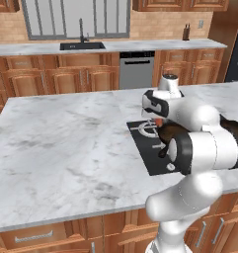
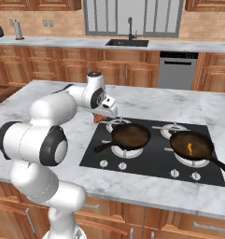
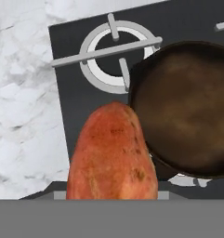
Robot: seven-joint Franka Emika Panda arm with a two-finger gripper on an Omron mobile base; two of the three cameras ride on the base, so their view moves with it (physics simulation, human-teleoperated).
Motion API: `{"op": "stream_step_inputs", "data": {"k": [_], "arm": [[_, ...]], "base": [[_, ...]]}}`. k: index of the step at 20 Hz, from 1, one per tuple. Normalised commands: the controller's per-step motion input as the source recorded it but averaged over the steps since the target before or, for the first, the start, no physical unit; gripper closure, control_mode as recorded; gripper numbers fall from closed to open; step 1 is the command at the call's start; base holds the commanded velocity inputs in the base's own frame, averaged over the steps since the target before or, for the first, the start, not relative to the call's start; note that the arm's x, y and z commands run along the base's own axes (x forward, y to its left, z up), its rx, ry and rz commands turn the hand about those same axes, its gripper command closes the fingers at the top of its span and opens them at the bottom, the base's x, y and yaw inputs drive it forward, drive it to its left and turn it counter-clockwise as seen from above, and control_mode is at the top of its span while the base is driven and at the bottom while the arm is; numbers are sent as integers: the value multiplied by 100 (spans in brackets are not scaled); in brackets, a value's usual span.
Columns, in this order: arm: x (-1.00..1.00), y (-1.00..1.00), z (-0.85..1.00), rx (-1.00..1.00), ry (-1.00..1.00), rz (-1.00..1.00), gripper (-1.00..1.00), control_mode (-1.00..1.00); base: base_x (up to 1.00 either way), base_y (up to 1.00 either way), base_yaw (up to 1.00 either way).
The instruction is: Place both pans onto different burners. Then place the sweet potato and the shrimp on different pans.
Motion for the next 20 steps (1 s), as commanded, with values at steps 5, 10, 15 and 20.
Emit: {"op": "stream_step_inputs", "data": {"k": [5,10,15,20], "arm": [[0,-65,0,0,0,0,100,-100],[0,-65,-4,0,0,0,100,-100],[0,-52,-22,0,0,0,100,-100],[0,-31,-38,0,0,0,100,-100]], "base": [[0,0,0],[0,0,0],[0,0,0],[0,0,0]]}}
